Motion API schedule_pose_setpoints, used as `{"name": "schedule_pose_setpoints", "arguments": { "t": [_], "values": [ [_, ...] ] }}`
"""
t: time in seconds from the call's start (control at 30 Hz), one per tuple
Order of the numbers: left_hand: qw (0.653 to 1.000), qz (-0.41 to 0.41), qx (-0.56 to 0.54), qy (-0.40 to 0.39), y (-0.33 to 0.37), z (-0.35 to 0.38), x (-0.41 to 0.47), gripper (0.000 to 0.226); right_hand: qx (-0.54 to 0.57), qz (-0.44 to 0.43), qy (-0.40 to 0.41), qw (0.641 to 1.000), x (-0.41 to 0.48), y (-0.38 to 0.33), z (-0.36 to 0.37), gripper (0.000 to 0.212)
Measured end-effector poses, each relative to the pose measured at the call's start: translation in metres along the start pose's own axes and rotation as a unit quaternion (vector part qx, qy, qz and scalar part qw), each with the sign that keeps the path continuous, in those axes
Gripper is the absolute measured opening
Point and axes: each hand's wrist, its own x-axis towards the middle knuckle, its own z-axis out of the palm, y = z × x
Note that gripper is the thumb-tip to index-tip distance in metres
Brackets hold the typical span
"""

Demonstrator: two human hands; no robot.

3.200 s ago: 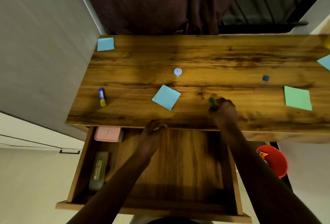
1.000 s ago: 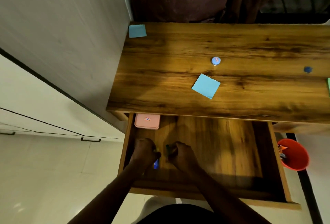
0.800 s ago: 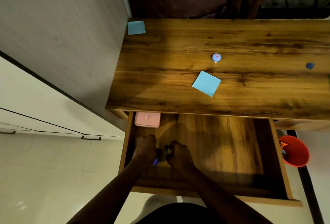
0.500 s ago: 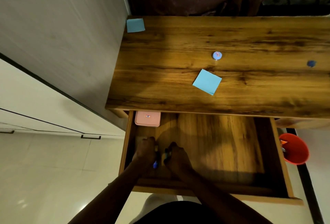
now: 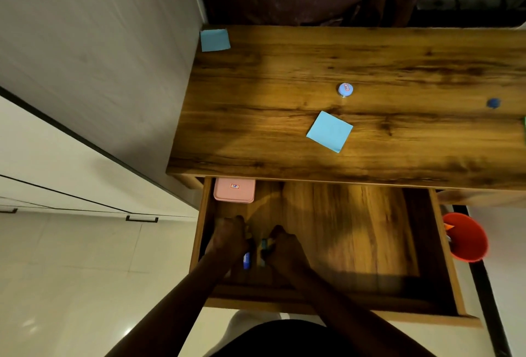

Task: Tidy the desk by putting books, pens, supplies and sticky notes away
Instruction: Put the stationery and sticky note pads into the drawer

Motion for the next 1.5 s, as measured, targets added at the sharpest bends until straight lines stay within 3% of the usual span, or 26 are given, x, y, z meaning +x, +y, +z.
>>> {"name": "schedule_pose_setpoints", "arguments": {
  "t": [0.27, 0.5, 0.8, 1.03, 1.23, 1.5],
  "values": [
    [0.995, 0.019, -0.044, 0.093, 0.014, -0.026, -0.010, 0.026, 0.087, 0.000, 0.029, 0.996, -0.003, 0.018, -0.041, 0.017],
    [0.989, 0.080, -0.036, 0.117, 0.035, -0.042, -0.013, 0.023, 0.162, 0.011, 0.109, 0.981, -0.014, 0.030, -0.076, 0.008],
    [0.967, 0.187, -0.046, 0.165, 0.106, -0.071, 0.006, 0.022, 0.201, 0.018, 0.218, 0.955, -0.036, 0.043, -0.142, 0.009],
    [0.952, 0.248, -0.095, 0.153, 0.191, -0.081, 0.023, 0.024, 0.265, -0.017, 0.301, 0.916, -0.046, 0.074, -0.212, 0.019],
    [0.946, 0.259, -0.082, 0.175, 0.276, -0.079, 0.034, 0.029, 0.264, -0.042, 0.321, 0.909, -0.052, 0.120, -0.289, 0.006],
    [0.948, 0.244, -0.070, 0.190, 0.373, -0.047, 0.065, 0.029, 0.234, -0.037, 0.354, 0.905, -0.019, 0.200, -0.384, 0.025]
  ]
}}
